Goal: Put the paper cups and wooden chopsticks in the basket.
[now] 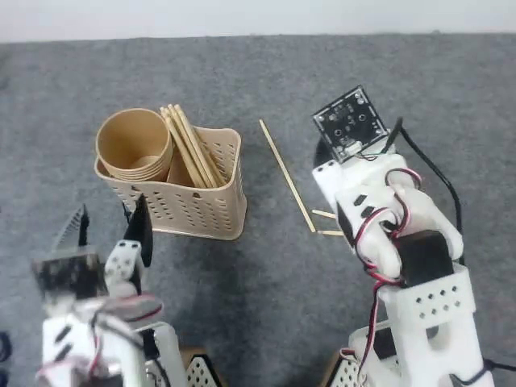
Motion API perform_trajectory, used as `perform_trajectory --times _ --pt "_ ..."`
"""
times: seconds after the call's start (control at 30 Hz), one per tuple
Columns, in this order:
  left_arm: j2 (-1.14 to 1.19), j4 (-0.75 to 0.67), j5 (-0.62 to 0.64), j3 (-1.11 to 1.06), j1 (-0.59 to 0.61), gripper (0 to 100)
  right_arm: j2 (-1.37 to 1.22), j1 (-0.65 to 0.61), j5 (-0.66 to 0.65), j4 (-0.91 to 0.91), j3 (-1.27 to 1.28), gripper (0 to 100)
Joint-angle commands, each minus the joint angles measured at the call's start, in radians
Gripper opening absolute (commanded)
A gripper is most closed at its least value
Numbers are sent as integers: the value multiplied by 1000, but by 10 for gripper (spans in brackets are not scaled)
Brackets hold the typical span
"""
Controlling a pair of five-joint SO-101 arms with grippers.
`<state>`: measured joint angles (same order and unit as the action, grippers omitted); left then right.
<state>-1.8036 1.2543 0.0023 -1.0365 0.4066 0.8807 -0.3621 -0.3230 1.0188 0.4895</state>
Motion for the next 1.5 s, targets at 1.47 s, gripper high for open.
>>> perform_trajectory --times 1.47 --pt "-20 -120 -25 -426 226 254 -1360 -62 77 111 -612 63"
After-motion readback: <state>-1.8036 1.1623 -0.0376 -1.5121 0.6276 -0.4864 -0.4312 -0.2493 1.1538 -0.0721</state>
